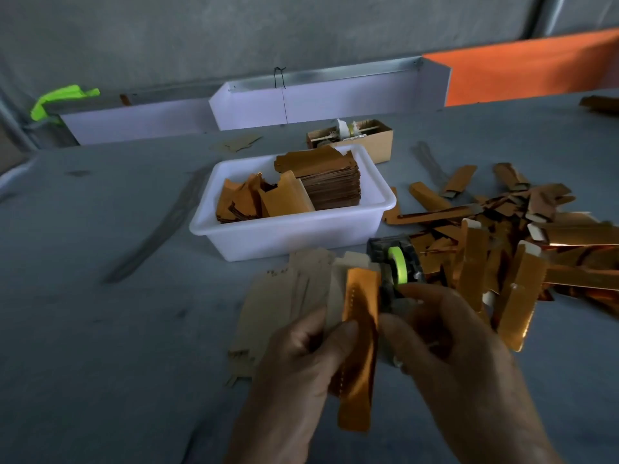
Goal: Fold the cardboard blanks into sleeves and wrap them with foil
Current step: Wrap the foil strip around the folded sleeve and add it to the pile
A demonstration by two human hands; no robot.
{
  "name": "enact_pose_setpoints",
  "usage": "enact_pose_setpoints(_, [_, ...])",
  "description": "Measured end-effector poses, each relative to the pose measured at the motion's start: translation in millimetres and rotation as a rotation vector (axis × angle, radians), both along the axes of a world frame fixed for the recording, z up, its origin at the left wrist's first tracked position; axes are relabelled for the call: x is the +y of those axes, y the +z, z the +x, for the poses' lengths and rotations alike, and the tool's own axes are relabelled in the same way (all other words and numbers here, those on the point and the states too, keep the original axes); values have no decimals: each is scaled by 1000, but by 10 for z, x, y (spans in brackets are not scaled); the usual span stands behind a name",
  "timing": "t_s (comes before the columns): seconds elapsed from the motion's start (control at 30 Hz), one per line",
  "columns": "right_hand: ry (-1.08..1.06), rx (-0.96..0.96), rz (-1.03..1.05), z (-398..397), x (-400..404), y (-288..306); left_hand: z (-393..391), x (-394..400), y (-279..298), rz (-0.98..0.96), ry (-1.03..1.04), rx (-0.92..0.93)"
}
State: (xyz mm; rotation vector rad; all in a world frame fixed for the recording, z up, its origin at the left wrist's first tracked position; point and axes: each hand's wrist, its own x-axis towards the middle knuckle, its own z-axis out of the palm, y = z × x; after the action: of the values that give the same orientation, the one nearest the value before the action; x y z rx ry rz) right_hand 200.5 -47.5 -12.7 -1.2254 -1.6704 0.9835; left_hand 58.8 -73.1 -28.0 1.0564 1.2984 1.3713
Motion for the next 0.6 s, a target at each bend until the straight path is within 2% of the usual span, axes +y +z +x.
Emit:
enact_pose_setpoints(0.1, [43, 139, -148, 11, 51, 51, 11, -20, 63, 7, -213, -1])
enact_pose_setpoints(0.17, [53, 248, -256, 8, 72, 39, 28, -37, 92, 16, -260, 89])
enact_pose_setpoints(0.27, [27, 332, -304, 9, 107, -31, 69, -44, 108, 51, -111, 312])
enact_pose_setpoints(0.3, [25, 348, -311, -5, 107, -33, 82, -42, 108, 43, -67, 311])
enact_pose_setpoints(0.37, [13, 373, -316, -21, 112, -34, 114, -26, 122, 5, 30, 199])
enact_pose_setpoints(0.43, [3, 383, -295, -36, 124, -52, 144, -9, 64, 23, 164, 259])
enact_pose_setpoints(0.53, [-28, 382, -268, -45, 141, -59, 232, -12, 27, 191, 295, 659])
enact_pose_setpoints(0.6, [-41, 405, -280, -39, 155, -53, 314, -12, 54, 169, 196, 1070])
